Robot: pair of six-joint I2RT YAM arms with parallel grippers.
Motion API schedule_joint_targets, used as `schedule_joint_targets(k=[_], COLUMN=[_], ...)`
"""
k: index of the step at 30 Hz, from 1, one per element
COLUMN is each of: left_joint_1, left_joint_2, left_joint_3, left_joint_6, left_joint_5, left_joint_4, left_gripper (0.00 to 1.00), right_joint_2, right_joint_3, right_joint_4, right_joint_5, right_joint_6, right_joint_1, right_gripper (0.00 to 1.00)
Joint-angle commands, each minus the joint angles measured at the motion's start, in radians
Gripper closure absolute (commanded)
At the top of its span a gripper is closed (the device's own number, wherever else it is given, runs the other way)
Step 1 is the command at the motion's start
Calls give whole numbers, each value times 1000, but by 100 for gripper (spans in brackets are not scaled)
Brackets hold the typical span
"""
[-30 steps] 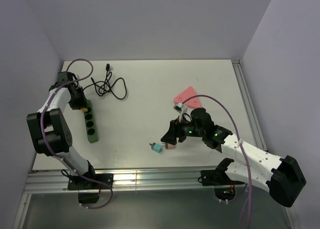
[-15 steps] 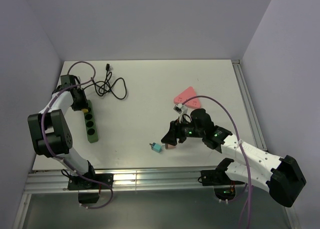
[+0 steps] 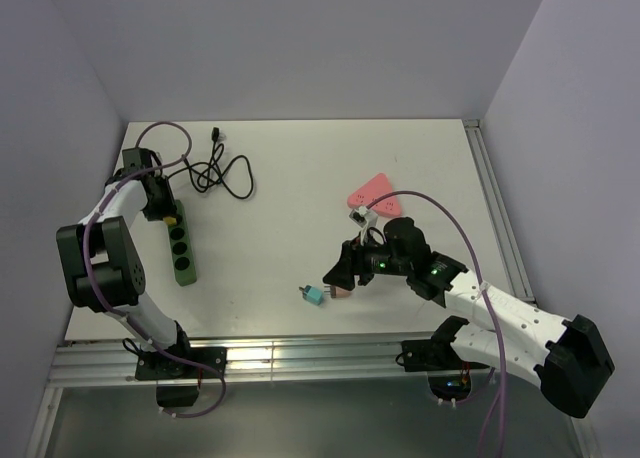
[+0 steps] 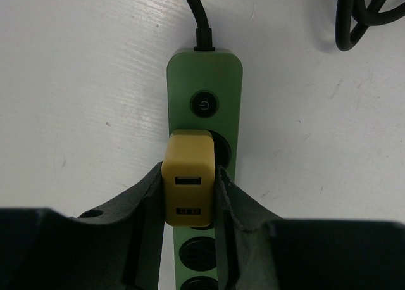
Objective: Insert the plug
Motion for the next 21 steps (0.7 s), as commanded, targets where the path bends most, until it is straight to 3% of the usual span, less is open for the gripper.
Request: schedule_joint_targets(k=[1,10,21], left_joint_1=[18,-39,-19], left_joint_2=[118,151,101], left_joint_3=[-94,-101,-109], left_joint_6=[33,24,22], left_joint_5=[-119,-249,-216], left_joint_4=[-66,-109,-98], left_gripper=[100,100,100], right_joint_2=[-20,-47,-55], right_joint_3=[-3,1,-6], right_joint_4=[15,-8,-2], right_joint_5=[19,57,40], right_joint_6=[-14,-19,-13], right_joint_1=[-4,-22,-32], right_gripper=[36,36,36])
